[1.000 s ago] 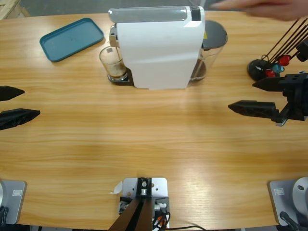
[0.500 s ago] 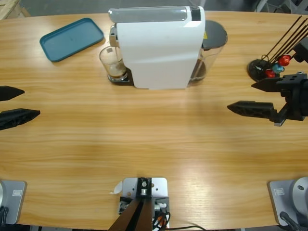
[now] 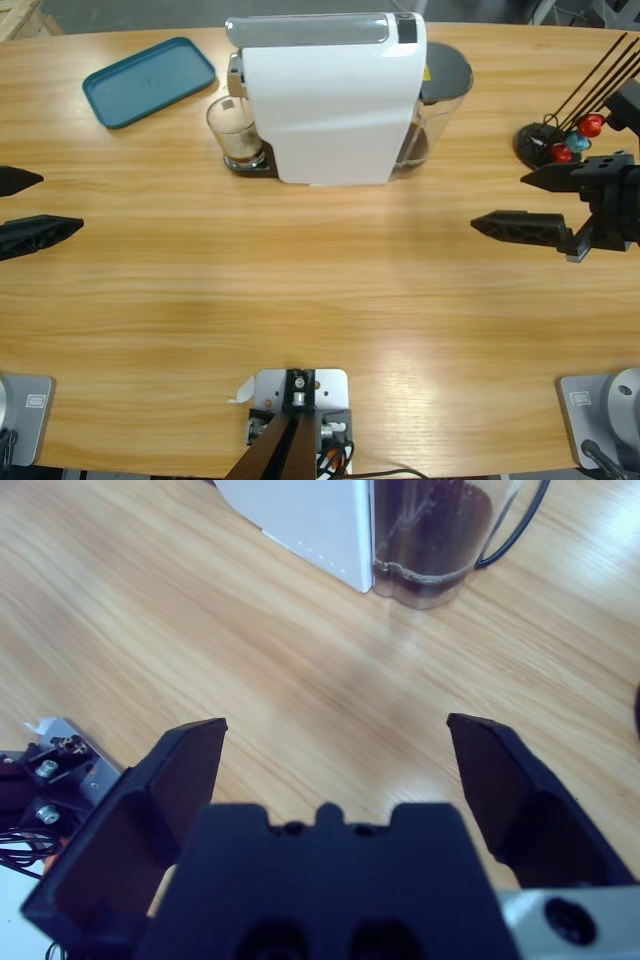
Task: Pour coffee
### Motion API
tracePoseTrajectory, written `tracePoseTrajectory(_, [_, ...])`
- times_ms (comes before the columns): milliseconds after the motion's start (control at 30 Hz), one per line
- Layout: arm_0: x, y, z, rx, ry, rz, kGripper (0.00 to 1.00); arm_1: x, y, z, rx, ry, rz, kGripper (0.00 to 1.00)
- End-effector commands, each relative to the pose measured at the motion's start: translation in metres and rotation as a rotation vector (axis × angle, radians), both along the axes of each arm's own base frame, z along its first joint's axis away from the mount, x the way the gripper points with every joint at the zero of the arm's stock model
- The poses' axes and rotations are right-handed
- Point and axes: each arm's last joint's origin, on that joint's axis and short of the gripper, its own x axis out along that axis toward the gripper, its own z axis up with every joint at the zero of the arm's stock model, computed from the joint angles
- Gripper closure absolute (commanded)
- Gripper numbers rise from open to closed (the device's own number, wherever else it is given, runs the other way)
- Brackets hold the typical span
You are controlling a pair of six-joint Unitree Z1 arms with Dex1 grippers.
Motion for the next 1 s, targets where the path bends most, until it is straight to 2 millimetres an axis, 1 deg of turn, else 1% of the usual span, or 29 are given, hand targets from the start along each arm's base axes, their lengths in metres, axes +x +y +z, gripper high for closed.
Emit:
tracePoseTrajectory(33, [0.009,-0.006,0.008,-0.016,-0.046,0.007,0.032,0.001,0.003,-0.009,-0.009,0.041,0.009,0.000])
tracePoseTrajectory(200, [0.026,-0.018,0.008,-0.038,-0.076,0.004,0.035,0.001,0.003,-0.009,-0.008,0.042,0.011,0.000])
tracePoseTrajectory(300, [0.038,-0.026,0.004,-0.040,-0.090,-0.004,0.036,0.001,0.003,-0.009,-0.008,0.040,0.009,0.000])
tracePoseTrajectory(400, [0.048,-0.034,-0.010,-0.017,-0.100,-0.036,0.036,0.001,0.003,-0.008,-0.008,0.038,0.008,0.000])
tracePoseTrajectory(600, [0.069,-0.051,-0.052,0.048,-0.026,-0.128,0.018,0.000,0.002,-0.007,-0.003,0.033,0.009,0.000])
tracePoseTrajectory(633, [0.073,-0.054,-0.056,0.055,-0.031,-0.143,0.016,-0.001,0.002,-0.008,-0.004,0.034,0.009,0.000])
tracePoseTrajectory(733, [0.091,-0.068,-0.069,0.073,-0.059,-0.193,0.013,0.000,0.002,-0.008,-0.005,0.038,0.010,0.000])
tracePoseTrajectory(1000, [0.130,-0.095,-0.106,0.083,-0.111,-0.217,0.018,0.002,0.004,-0.009,-0.010,0.045,0.011,0.000])
